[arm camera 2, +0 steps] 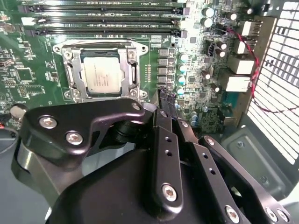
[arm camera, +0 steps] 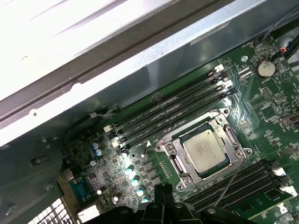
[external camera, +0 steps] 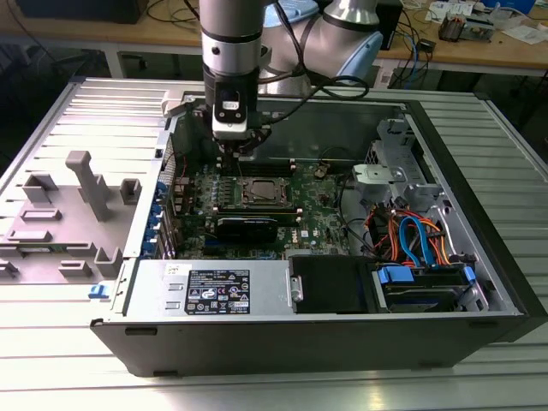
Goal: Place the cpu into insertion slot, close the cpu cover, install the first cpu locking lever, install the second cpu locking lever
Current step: 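Install the first cpu locking lever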
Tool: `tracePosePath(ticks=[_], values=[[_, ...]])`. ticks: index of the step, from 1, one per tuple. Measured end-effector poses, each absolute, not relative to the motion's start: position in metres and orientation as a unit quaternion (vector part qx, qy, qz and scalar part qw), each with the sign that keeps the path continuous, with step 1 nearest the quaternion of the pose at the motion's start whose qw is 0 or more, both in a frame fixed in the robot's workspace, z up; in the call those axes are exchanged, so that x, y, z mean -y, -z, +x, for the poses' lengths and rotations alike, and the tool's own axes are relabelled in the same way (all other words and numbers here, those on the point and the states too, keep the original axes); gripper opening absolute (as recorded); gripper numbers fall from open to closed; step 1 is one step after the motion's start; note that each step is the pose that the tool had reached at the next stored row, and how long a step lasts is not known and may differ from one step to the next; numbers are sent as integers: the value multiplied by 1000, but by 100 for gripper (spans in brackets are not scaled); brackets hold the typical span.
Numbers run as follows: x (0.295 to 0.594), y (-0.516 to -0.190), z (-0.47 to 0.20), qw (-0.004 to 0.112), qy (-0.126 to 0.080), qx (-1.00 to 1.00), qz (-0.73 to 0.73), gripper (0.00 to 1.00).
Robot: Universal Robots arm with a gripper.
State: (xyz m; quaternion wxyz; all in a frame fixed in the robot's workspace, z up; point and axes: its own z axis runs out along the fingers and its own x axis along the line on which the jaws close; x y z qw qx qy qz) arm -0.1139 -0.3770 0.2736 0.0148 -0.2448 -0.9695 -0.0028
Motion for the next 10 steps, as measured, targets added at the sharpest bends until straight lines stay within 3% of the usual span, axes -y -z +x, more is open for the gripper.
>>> tracePosePath(ticks=[10], values=[[377,-278,-115,14,2,979,-201,11]])
